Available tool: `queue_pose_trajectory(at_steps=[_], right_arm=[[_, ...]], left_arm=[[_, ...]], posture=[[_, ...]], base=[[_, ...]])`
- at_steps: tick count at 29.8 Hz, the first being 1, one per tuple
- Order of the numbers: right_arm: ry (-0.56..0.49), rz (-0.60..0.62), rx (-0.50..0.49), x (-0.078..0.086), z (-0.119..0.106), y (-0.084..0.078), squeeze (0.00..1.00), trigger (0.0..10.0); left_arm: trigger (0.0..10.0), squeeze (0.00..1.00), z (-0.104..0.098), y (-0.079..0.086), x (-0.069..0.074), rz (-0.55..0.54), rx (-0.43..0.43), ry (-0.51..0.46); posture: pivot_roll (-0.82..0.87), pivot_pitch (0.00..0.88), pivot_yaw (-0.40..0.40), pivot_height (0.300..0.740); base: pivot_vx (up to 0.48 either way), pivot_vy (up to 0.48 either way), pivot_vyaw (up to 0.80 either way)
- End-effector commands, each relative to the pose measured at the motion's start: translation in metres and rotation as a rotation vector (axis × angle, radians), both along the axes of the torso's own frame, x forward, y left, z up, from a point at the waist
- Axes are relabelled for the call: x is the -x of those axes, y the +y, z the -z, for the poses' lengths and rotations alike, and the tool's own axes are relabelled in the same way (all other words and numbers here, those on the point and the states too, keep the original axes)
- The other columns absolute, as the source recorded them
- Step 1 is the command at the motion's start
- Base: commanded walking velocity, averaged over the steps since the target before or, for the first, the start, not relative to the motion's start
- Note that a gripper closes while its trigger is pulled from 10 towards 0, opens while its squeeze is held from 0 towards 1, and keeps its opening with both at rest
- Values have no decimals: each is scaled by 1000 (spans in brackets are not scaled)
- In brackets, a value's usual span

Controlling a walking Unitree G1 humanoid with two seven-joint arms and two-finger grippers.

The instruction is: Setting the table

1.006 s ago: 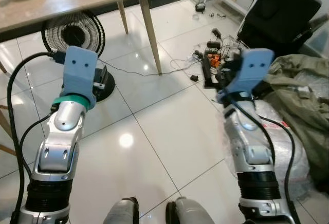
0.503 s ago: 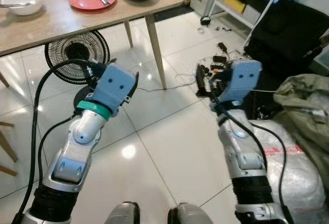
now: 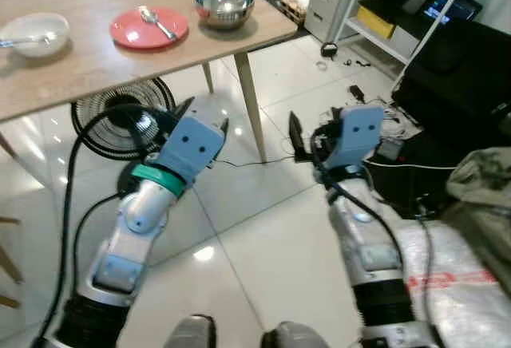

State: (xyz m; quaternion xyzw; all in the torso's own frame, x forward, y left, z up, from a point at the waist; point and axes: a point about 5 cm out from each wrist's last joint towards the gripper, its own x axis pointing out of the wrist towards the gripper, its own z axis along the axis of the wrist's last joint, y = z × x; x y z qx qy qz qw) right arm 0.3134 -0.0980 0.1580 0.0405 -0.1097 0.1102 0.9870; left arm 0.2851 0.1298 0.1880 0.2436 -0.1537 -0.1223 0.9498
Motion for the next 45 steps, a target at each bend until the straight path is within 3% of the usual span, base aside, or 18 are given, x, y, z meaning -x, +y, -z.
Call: queue_pose_trajectory(at_steps=[1, 45], right_arm=[[18, 22, 6, -1, 5, -7, 0, 10000], [15, 44, 17, -4, 4, -17, 0, 10000]], left_arm=[[10000, 0, 4, -2, 0, 2, -10, 10], [10000, 0, 7, 1, 0, -35, -16, 12]], posture=[[-40, 0, 25, 740], [-44, 11, 17, 740]], base=[[458, 0, 0], [438, 0, 0]])
